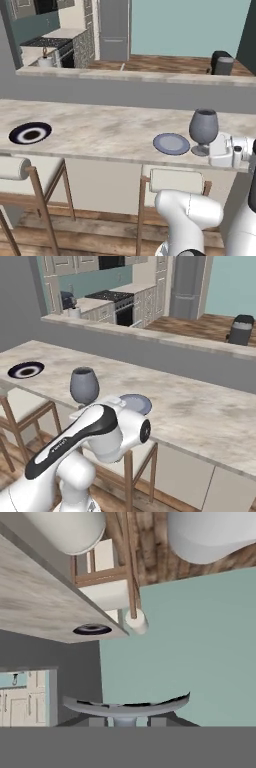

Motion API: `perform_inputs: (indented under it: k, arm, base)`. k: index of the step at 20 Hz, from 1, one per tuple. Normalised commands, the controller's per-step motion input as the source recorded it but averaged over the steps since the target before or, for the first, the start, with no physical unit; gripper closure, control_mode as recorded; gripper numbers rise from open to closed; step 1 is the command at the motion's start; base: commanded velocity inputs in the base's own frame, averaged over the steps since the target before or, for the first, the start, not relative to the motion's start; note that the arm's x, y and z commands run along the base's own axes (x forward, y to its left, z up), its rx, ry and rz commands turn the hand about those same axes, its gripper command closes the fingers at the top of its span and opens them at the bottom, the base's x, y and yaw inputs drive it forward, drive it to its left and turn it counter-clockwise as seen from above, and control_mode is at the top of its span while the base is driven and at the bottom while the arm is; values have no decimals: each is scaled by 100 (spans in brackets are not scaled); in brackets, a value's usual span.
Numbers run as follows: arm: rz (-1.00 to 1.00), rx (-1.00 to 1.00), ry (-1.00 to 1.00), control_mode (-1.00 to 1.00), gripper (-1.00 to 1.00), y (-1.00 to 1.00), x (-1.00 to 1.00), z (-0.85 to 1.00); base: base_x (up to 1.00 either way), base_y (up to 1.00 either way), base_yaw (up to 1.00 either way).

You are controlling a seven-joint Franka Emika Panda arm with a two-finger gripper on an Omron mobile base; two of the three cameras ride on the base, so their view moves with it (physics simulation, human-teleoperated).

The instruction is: Retrieve the wine glasses from the counter and place one next to each plate.

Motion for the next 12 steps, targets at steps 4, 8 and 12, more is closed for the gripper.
perform_inputs:
  k: [4,8,12]
  arm:
    - [0,0,0,100,100,0,0,0]
    - [0,0,0,-100,100,-11,14,-1]
    - [0,0,2,-100,100,-54,64,-16]
  base:
    - [33,-44,5]
    - [32,-36,0]
    - [0,0,0]
